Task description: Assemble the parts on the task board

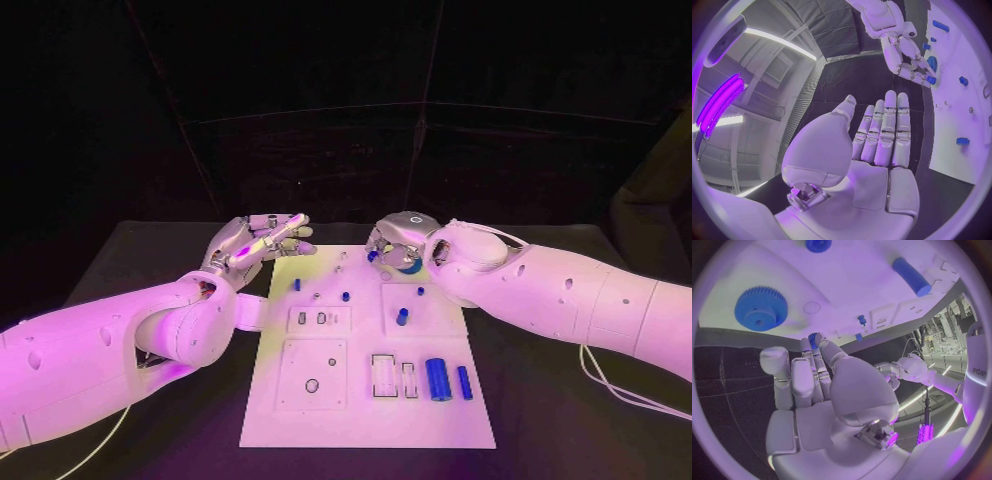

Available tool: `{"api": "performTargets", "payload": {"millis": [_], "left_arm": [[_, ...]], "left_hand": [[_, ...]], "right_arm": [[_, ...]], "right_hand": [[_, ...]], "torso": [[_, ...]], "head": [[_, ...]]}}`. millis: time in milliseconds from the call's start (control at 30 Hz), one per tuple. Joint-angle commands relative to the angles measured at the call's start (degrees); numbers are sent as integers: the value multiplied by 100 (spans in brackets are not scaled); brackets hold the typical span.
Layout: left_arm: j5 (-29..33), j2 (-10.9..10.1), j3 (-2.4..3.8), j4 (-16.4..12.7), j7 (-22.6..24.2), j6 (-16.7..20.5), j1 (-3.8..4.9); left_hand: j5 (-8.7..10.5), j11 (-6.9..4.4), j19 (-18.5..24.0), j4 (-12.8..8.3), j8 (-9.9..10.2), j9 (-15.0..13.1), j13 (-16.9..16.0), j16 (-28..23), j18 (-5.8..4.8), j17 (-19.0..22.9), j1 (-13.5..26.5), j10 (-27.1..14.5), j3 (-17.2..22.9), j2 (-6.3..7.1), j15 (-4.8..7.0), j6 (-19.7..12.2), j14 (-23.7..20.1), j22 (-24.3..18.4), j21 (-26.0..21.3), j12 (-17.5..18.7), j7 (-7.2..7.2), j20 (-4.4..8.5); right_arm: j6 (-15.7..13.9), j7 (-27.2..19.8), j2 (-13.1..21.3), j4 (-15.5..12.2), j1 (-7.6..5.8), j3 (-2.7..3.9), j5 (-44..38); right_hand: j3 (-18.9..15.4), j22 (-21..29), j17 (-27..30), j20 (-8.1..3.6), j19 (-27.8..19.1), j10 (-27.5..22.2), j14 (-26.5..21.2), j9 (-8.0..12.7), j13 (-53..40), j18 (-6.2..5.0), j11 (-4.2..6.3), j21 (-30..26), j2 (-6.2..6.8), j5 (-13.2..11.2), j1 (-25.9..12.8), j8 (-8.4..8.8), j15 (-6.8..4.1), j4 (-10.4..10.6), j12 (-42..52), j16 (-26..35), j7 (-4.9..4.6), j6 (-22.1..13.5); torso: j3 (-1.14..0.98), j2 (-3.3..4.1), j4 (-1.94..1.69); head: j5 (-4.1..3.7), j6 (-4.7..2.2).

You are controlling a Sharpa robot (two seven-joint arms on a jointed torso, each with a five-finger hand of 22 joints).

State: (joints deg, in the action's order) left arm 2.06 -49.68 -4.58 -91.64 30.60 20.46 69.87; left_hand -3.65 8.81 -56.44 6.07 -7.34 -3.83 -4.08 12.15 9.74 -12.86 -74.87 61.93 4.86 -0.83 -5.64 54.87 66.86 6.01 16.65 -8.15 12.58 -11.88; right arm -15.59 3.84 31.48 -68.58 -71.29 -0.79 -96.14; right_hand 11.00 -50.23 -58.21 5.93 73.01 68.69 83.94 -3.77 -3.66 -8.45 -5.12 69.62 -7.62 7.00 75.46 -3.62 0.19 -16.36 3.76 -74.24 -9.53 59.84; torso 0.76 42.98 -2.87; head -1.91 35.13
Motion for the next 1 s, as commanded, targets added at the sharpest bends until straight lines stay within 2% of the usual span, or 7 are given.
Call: {"api": "performTargets", "payload": {"millis": [33,100,267,333,600,667,1000], "left_arm": [[-36,5,4,-12,16,-101,8],[-36,3,4,-19,15,-104,8],[-36,10,4,-17,11,-108,9],[-36,10,4,-17,9,-108,9],[-36,36,4,17,6,-114,9],[-36,43,4,27,5,-116,9],[-36,54,5,51,4,-123,9]], "left_hand": [[21,31,-8,-23,12,7,7,-21,75,-5,20,-22,-3,-58,-30,-14,-8,-6,-39,35,14,-41],[21,31,-8,-23,12,7,7,-21,75,-5,20,-22,-3,-58,-30,-14,-8,-6,-39,35,14,-41],[21,31,-8,-23,12,7,7,-21,75,-5,20,-22,-3,-58,-30,-14,-8,-6,-39,35,14,-41],[21,31,-8,-23,12,7,7,-21,75,-5,20,-22,-3,-58,-30,-14,-8,-6,-39,35,14,-41],[21,31,-10,-24,10,5,7,-26,75,-11,25,-20,0,-66,-30,-11,-6,-9,-43,34,13,-42],[21,31,-10,-24,10,5,7,-26,75,-11,25,-20,0,-66,-30,-11,-6,-9,-43,34,13,-42],[21,31,-10,-24,10,5,7,-26,75,-11,25,-20,0,-66,-30,-11,-6,-9,-43,34,13,-42]], "right_arm": [[-287,155,-83,85,-34,3,62],[-292,148,-153,150,-53,3,64],[-283,164,-313,281,-90,3,65],[-281,167,-368,311,-99,3,66],[-366,143,-513,341,-110,2,66],[-344,124,-536,346,-111,3,69],[-221,95,-670,440,-112,2,83]], "right_hand": [[133,-13,8,15,-42,-25,114,-1,-2,107,-15,40,48,-3,-82,-10,2,5,-17,-49,-11,34],[181,-16,10,17,-44,-27,112,-2,-3,107,-17,46,66,2,-99,-10,4,7,-16,-54,-12,32],[181,-16,10,17,-44,-27,112,-2,-3,107,-17,46,66,2,-99,-10,4,7,-16,-54,-12,32],[404,-27,24,22,-58,-17,106,-4,-5,106,-18,69,155,6,-189,-14,7,28,-11,-74,-13,40],[404,-27,24,22,-58,-17,106,-4,-5,106,-18,69,155,6,-189,-14,7,28,-11,-74,-13,40],[492,-29,31,23,-62,-12,103,-4,-6,106,-17,77,193,7,-225,-14,7,36,-11,-81,-13,42],[531,-34,31,23,-63,-8,103,-5,-6,107,-18,83,221,-1,-252,-14,7,45,-11,-87,-13,44]], "torso": [[-2,23,-5],[0,34,-4],[18,90,-29],[23,107,-33],[39,159,-57],[41,159,-60],[40,170,-56]], "head": [[17,1],[27,0],[17,-15],[10,-20],[4,-32],[5,-31],[48,-22]]}}
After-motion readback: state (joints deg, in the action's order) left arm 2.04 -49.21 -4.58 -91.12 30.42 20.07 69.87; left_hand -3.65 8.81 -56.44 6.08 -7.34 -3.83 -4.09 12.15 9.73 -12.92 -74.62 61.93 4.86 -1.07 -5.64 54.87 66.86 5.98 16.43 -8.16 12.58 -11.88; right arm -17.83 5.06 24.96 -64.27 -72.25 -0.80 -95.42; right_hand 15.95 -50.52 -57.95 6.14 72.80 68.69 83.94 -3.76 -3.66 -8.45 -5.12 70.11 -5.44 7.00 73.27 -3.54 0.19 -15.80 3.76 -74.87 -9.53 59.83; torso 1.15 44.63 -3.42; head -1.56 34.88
